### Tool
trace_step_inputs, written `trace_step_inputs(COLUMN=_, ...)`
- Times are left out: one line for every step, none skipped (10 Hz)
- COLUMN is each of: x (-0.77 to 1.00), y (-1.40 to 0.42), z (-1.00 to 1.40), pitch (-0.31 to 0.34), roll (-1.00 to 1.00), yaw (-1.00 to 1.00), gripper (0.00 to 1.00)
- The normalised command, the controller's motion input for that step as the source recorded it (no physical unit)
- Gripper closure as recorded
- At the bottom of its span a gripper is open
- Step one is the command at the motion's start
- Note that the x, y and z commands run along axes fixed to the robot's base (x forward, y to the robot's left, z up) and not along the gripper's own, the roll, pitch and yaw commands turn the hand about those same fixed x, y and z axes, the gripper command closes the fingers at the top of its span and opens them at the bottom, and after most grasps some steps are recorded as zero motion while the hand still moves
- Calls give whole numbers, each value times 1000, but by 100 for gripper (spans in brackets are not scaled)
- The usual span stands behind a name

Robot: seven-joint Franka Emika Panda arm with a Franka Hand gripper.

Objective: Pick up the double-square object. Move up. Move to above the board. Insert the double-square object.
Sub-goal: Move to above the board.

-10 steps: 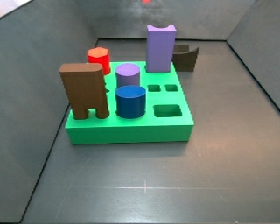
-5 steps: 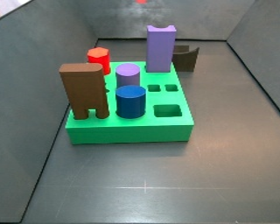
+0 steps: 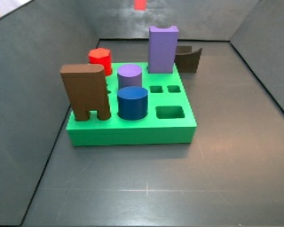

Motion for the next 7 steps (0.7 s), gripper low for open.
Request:
trace_step_inputs(x=-41, y=-1000, z=110, pitch=13, roll=-12, yaw=7, gripper=100)
trace_step_inputs(x=-40, y=-1000, z=115, pitch=14, roll=0, yaw=9, gripper=100)
trace_step_inputs(x=-37, y=-1000, z=122, pitch=25, roll=1, yaw=8, gripper=100)
trace_step_inputs(x=-32, y=-1000, z=129, pitch=38, roll=-1, yaw=8, gripper=100)
trace_step_inputs(x=-29, y=-1000, z=134, pitch=50, roll=-8, yaw=2, gripper=100)
trace_step_inputs(x=-9, y=-1000, z=143, pitch=76, roll=8, yaw=8, gripper=100)
trace_step_inputs(x=8, y=-1000, z=147, pitch=92, roll=3, yaw=9, gripper=100)
